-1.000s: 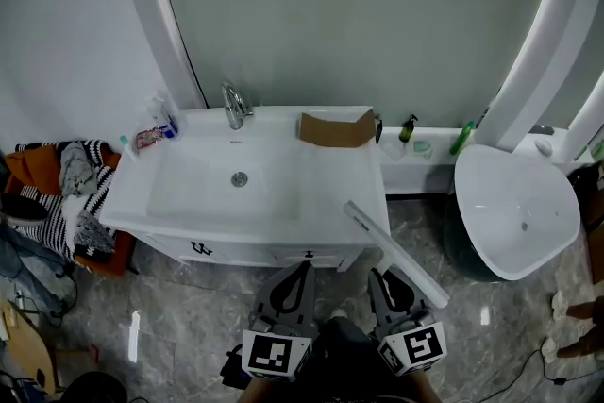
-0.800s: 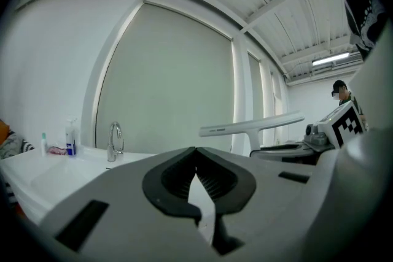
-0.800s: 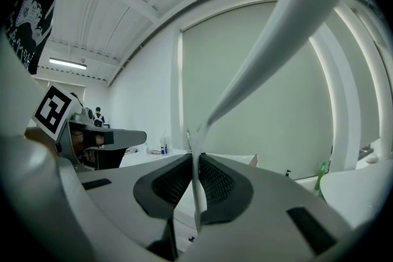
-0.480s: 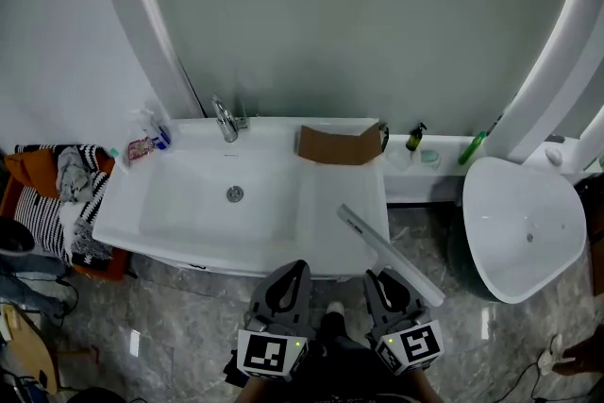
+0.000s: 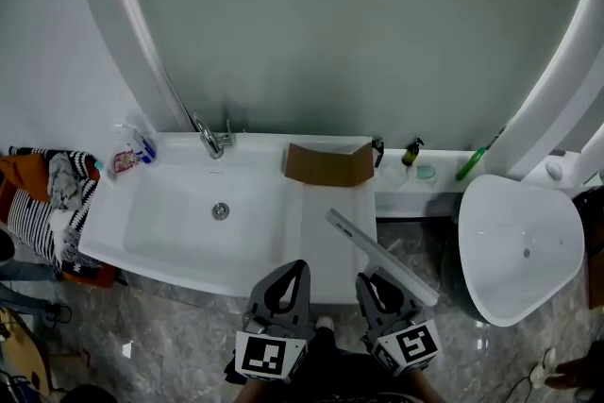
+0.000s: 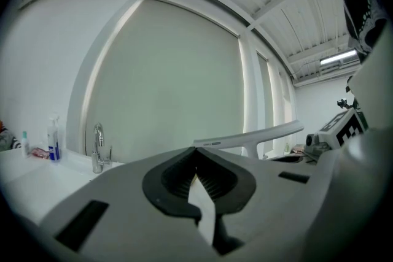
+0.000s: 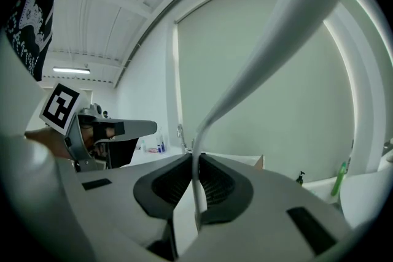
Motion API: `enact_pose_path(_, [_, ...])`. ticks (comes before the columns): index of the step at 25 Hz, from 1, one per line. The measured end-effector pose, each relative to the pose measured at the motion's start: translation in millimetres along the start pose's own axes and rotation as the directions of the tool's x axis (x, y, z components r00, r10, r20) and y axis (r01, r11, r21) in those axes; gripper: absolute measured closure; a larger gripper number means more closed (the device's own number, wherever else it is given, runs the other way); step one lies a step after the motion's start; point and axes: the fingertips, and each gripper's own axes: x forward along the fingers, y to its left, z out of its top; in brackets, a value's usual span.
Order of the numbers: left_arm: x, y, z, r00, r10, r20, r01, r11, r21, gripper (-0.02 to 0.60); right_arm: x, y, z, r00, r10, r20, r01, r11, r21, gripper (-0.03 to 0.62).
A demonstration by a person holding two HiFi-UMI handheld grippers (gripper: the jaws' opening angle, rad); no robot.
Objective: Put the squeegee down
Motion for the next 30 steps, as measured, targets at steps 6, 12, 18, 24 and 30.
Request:
enact_pose_path(6, [14.6, 3.7, -8.6, 1.000, -0.009, -0.027, 0.009, 1.000, -0.003, 0.577, 9.0, -13.1, -4.8, 1.000, -0.012, -0.024, 0.013, 1.000, 0.025, 0.543])
enact_pose_path(12, [23.9, 21.7, -9.3, 0.998, -0.034, -0.057, 0.033, 0.999, -0.004, 0.577, 30.1, -13.7, -2.3, 0.999, -0.037, -0.030, 0.039, 0.998, 0.041, 0.543])
enact_pose_path(18, [36.1, 54.3, 7.9, 0.997, -0.063, -0.047, 0.063, 0.998, -0.001, 0.577, 53.9, -7.6, 12.8, 0.996, -0.082, -0.026, 0.084, 0.994, 0.065, 0.543])
enact_pose_path(24, [42.7, 77.4, 2.1, 0.987, -0.115, -0.115, 0.121, 0.992, 0.043, 0.577, 70.0, -2.7, 18.6, 0.992, -0.127, -0.009, 0.127, 0.988, 0.083, 0.543])
enact_pose_path(30, [45.7, 84.3, 4.6, 0.987, -0.126, -0.094, 0.128, 0.992, 0.009, 0.577, 84.3, -0.3, 12.6, 0.992, -0.121, -0.025, 0.123, 0.986, 0.109, 0.543])
